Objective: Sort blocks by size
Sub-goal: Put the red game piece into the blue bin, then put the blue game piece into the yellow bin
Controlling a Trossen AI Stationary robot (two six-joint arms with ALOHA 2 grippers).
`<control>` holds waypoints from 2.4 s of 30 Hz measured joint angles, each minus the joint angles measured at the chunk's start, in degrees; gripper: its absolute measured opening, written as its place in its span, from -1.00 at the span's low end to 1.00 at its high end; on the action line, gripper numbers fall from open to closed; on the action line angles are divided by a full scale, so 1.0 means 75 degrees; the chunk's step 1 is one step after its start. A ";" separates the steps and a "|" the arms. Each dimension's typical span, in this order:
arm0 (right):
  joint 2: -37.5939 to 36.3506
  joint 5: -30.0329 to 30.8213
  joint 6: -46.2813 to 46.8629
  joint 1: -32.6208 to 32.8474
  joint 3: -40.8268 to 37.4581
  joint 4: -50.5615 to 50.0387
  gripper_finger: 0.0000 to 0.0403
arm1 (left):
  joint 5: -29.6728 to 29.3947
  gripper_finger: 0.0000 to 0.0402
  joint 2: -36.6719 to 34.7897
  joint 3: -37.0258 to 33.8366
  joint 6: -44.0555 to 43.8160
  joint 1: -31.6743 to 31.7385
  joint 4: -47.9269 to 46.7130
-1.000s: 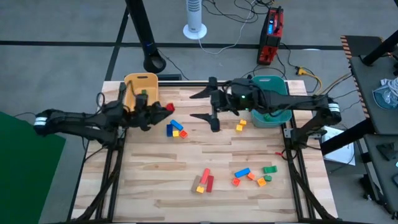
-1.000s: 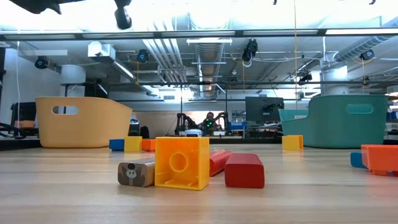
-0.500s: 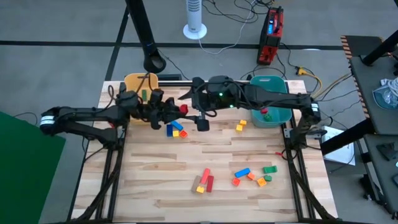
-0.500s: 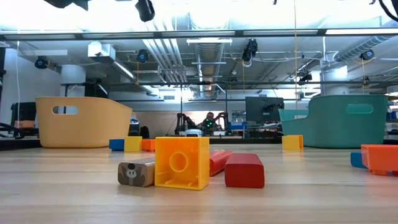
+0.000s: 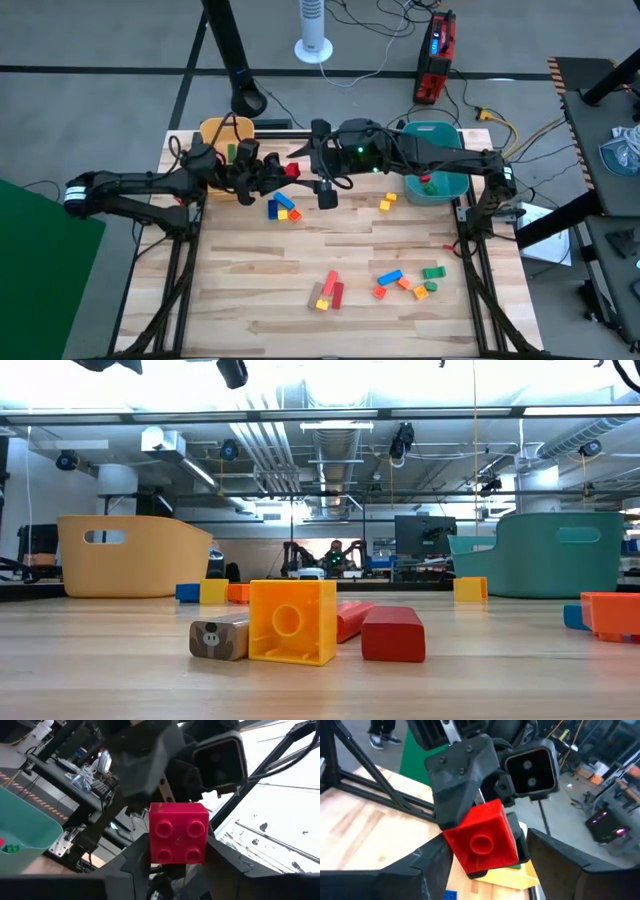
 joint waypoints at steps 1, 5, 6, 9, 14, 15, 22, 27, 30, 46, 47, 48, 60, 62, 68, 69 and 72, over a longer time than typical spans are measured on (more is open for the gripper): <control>-0.0003 0.0040 -0.0090 0.0028 0.0000 0.0022 0.16 | -0.0003 -0.33 0.0001 0.0000 -0.0036 0.0000 -0.0007; -0.0003 0.0372 -0.0372 0.0119 0.0003 0.0064 0.06 | -0.0015 -0.32 0.0001 0.0000 -0.0124 0.0018 -0.0003; -0.0003 0.0405 -0.0382 0.0124 0.0003 0.0068 0.02 | -0.0016 -0.30 -0.0001 0.0000 -0.0186 0.0033 -0.0005; -0.0003 0.0423 -0.0381 0.0115 0.0003 0.0061 -0.14 | -0.0035 -0.22 -0.0001 0.0000 -0.0334 0.0093 -0.0012; -0.0006 0.0462 -0.0379 0.0112 0.0003 0.0012 -0.38 | -0.0029 -0.06 -0.0007 -0.0008 -0.0568 0.0292 -0.0049; -0.0006 0.0485 -0.0377 0.0110 0.0003 -0.0011 -0.38 | -0.0015 -0.04 -0.0012 -0.0009 -0.0588 0.0354 -0.0050; -0.0128 0.1725 -0.0177 0.0002 0.0018 -0.0675 -0.38 | 0.0529 0.06 -0.0196 -0.0014 -0.0594 0.1054 -0.0087; -0.0178 0.3711 0.0862 -0.0738 0.0019 -0.2159 -0.38 | 0.1115 0.07 -0.0405 -0.0012 -0.0588 0.1837 -0.0374; -0.0174 0.4110 0.2540 -0.1789 -0.0101 -0.3930 -0.38 | 0.1122 0.07 -0.0472 -0.0012 -0.0589 0.2299 -0.0822; -0.0099 0.2399 0.7868 -0.5763 -0.3886 -0.7551 -0.06 | 0.1185 0.07 -0.0415 -0.0012 -0.0301 0.2716 -0.1882; -0.0099 0.2391 0.7914 -0.5753 -0.3960 -0.7547 0.00 | 0.1205 0.07 -0.0415 -0.0012 -0.0268 0.2716 -0.1925; -0.0109 0.2370 0.7975 -0.5717 -0.3996 -0.7548 0.05 | 0.1262 0.07 -0.0415 -0.0012 -0.0230 0.2716 -0.1978; -0.1012 0.2253 0.8714 -0.4404 -0.3876 -0.6397 0.51 | 0.1348 0.07 -0.0424 -0.0012 0.0152 0.2710 -0.4600; -0.1255 0.2253 0.8841 -0.4054 -0.3882 -0.5973 0.55 | 0.1346 0.07 -0.0416 -0.0012 0.0235 0.2704 -0.5255; -0.1714 0.2320 0.8993 -0.3407 -0.3882 -0.5127 0.60 | 0.1346 0.07 -0.0409 -0.0012 -0.0061 0.2615 -0.6525; -0.1751 0.2320 0.9004 -0.3378 -0.3882 -0.5085 0.59 | 0.1341 0.07 -0.0409 -0.0012 -0.0226 0.2549 -0.6675; -0.1775 0.2348 0.8940 -0.3354 -0.3882 -0.5046 0.55 | 0.1305 0.07 -0.0408 -0.0012 -0.0716 0.2214 -0.6914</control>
